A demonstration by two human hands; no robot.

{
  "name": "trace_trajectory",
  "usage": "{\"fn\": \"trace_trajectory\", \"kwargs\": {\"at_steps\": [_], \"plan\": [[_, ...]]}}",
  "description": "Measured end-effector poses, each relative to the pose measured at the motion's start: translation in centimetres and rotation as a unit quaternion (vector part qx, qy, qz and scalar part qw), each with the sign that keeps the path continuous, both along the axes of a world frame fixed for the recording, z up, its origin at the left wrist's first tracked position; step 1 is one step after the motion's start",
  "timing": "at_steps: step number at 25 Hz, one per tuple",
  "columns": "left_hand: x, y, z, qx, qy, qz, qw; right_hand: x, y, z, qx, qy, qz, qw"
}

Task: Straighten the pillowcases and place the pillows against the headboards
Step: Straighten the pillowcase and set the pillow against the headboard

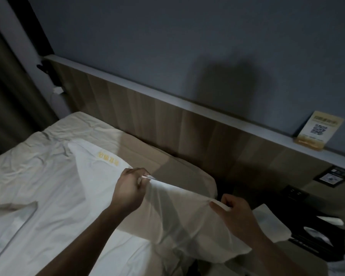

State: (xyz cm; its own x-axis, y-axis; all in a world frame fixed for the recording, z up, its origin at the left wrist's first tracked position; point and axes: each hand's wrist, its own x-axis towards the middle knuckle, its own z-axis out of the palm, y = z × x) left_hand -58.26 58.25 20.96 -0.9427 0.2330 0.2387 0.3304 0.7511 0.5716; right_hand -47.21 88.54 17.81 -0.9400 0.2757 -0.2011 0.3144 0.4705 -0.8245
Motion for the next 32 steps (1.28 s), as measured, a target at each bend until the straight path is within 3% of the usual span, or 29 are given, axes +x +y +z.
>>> {"fn": "trace_trajectory", "kwargs": {"at_steps": [10, 19, 27, 32], "plan": [[-12.7, 9.0, -3.0, -0.055, -0.043, 0.033, 0.997, -11.1, 8.6, -3.9, -0.004, -0.02, 0.021, 1.0], [-22.6, 17.5, -6.5, -0.081, -0.111, 0.013, 0.99, -19.0, 15.0, -7.1, -0.027, -0.063, -0.04, 0.997], [-28.7, 24.6, -7.5, -0.067, -0.105, -0.011, 0.992, -23.8, 20.1, -7.6, 0.045, -0.037, -0.113, 0.992], [-30.2, 27.6, -9.1, -0.088, -0.134, -0.028, 0.987, -23.6, 22.4, -8.8, 0.168, -0.078, -0.093, 0.978]]}}
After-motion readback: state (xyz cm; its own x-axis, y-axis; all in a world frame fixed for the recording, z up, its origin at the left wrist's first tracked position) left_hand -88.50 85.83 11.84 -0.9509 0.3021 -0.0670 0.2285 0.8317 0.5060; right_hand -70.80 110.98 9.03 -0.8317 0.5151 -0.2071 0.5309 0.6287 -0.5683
